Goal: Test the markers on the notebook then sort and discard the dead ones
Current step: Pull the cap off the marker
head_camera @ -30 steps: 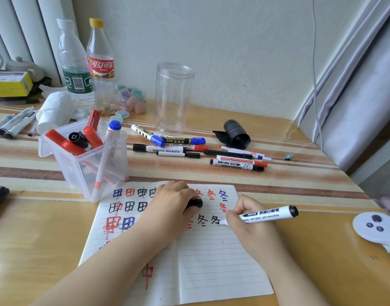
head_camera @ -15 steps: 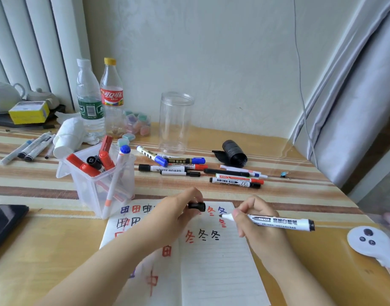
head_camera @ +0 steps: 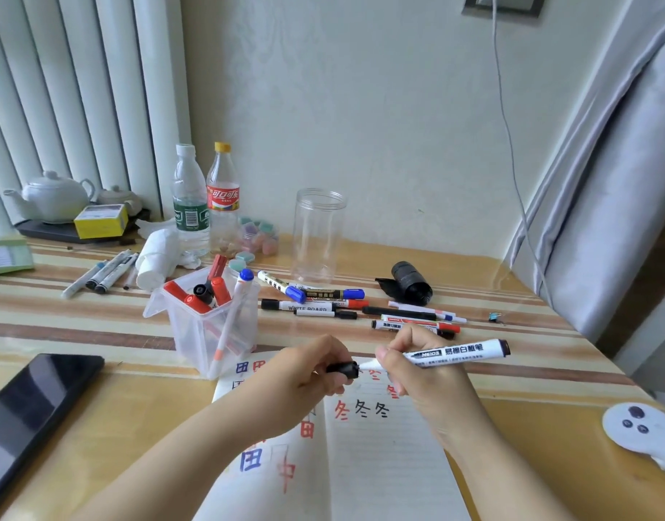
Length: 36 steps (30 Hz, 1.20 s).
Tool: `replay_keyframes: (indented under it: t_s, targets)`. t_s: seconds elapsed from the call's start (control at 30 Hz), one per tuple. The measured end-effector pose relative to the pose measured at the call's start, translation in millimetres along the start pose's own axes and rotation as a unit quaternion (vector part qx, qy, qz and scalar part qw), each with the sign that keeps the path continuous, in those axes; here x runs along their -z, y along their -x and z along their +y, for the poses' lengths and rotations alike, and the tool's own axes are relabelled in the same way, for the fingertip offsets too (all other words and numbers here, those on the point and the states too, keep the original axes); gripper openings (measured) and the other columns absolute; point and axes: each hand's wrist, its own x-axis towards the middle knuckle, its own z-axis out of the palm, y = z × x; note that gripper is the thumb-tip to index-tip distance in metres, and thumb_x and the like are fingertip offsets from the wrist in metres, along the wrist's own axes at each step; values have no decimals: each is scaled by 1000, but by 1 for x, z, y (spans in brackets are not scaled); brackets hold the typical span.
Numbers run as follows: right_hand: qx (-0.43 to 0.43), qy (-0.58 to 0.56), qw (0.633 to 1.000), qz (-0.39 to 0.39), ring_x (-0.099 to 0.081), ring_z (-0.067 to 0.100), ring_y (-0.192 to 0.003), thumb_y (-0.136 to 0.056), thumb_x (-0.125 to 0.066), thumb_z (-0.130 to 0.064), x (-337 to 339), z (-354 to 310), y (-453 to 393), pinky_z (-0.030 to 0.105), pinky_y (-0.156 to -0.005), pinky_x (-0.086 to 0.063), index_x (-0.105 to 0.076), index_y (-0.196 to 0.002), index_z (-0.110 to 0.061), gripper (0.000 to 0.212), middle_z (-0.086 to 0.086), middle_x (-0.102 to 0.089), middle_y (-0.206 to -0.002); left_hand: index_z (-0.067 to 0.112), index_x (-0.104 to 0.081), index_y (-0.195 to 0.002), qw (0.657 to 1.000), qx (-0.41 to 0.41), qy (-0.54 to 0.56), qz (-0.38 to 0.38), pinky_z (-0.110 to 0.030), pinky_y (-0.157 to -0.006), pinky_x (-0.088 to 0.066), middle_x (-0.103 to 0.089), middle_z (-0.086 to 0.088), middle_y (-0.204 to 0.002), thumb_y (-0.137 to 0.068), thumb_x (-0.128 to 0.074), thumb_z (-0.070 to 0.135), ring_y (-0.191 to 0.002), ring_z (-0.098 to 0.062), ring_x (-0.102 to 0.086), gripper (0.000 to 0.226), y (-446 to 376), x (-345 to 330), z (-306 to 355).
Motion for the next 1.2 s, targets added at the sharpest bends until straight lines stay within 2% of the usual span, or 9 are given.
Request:
replay_keyframes:
  t_s: [0.23,0.47,0.53,0.63,0.77,0.87,0.93,1.07,1.2]
  targets:
    - [-8,-33,999,-18,-36,13,-47,-70,-65,-24,-10,-4,2,35,-58,-34,-50,-56,-20,21,-3,-42,-43,30,-56,-101,1000,1,11,4,-27,-83,-52,-66,10,-93,-92,-52,13,-88,-1,-63,19,15,6,-2]
    - [0,-40,999,-23,-36,10,-46,-60,-66,-42,-15,-2,3,34,-59,-36,-51,-56,-21,26,-6,-43,-44,19,-47,-94,995,46,88,27,-37,-85,-52,-70,6,-92,-94,-47,13,-86,-4,-66,7,23,10,-5]
    - [9,-40,999,-26,-37,7,-45,-61,-66,-43,-16,-1,4,25,-53,-35,-52,-57,-22,26,-6,-44,-44,12,-42,-94,974,107,189,61,-44,-89,-47,-73,3,-92,-94,-46,11,-88,-9,-68,5,23,8,-5]
    - [17,-46,998,-36,-38,7,-45,-62,-66,-42,-22,0,6,22,-49,-35,-53,-57,-22,24,-6,-45,-45,4,-44,-95,926,154,333,87,-38,-93,-48,-73,-3,-91,-92,-51,10,-91,-16,-68,10,22,4,-6]
    - [18,-40,998,-35,-42,8,-47,-64,-67,-43,-26,4,7,26,-53,-38,-53,-58,-25,23,-6,-47,-47,0,-56,-92,890,171,417,75,-31,-74,-51,-57,-9,-72,-75,-63,24,-68,-16,-57,30,23,5,-13]
    - [17,-43,998,-32,-42,9,-48,-65,-66,-43,-27,3,7,28,-53,-38,-53,-59,-24,24,-5,-48,-47,0,-59,-85,839,172,514,54,-24,-60,-49,-50,-9,-65,-78,-59,14,-59,-16,-49,16,24,5,-13]
    - [16,-45,998,-33,-42,10,-48,-64,-66,-43,-28,3,7,27,-52,-37,-53,-59,-25,24,-5,-48,-47,-2,-60,-85,826,163,538,38,-24,-58,-51,-54,-11,-67,-81,-56,8,-60,-17,-51,11,25,4,-10]
    - [21,-52,998,-39,-41,10,-47,-64,-67,-43,-31,2,7,24,-50,-36,-53,-59,-24,23,-5,-47,-47,1,-60,-85,831,140,538,12,-27,-63,-55,-62,-17,-74,-76,-64,2,-64,-21,-60,10,26,5,-8]
    - [16,-75,996,-52,-39,8,-46,-64,-67,-41,-33,2,7,19,-48,-34,-51,-56,-23,26,-6,-45,-45,5,-67,-85,902,92,422,7,-27,-71,-53,-68,-16,-79,-78,-67,11,-71,-20,-65,9,28,8,-7]
